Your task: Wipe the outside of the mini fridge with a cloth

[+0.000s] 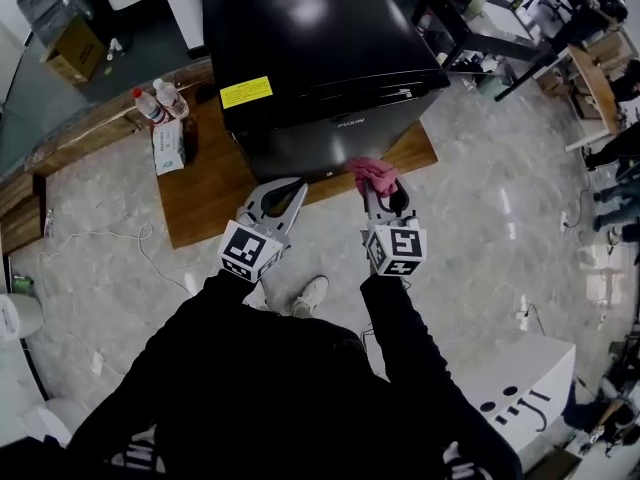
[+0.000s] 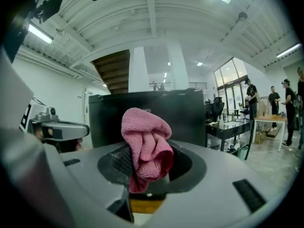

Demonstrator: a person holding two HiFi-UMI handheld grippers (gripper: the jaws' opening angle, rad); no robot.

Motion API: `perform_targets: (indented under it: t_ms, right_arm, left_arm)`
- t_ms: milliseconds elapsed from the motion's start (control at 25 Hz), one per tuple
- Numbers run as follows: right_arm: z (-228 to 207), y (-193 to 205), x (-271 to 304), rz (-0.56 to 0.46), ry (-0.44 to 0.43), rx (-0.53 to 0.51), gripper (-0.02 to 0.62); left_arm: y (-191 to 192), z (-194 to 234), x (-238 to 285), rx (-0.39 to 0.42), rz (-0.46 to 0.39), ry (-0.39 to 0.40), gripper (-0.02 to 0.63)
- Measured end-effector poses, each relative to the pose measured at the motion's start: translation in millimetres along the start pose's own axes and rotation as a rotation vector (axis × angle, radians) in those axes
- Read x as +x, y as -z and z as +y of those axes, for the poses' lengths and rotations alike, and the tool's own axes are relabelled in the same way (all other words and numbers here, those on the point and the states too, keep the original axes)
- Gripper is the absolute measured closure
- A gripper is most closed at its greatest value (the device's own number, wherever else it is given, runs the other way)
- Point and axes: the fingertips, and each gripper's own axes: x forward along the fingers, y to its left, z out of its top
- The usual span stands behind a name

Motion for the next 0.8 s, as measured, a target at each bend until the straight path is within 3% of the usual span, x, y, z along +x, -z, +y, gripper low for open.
perform_targets:
  t_ms: [200,400,600,800]
  right_arm:
    - [79,69,43,0.098,-0.065,0.003,0.434]
    - [134,146,70,0.241,-0.094,0.024,0.434]
    - [153,197,107,0.312,-0.056,0.028,0.436]
    - [149,217,132,0.339,0.028,0.049,0.436]
  left_arm:
    - [57,45,-22,-0.011,0.044,-0.014,0.600]
    - [115,66,-36,-0.079,0.120,0.007,0.600]
    - [167,87,-33,-0.123,0.169,0.033,0.600]
    - [195,100,-32,-0.160,0.186,0.061,0.600]
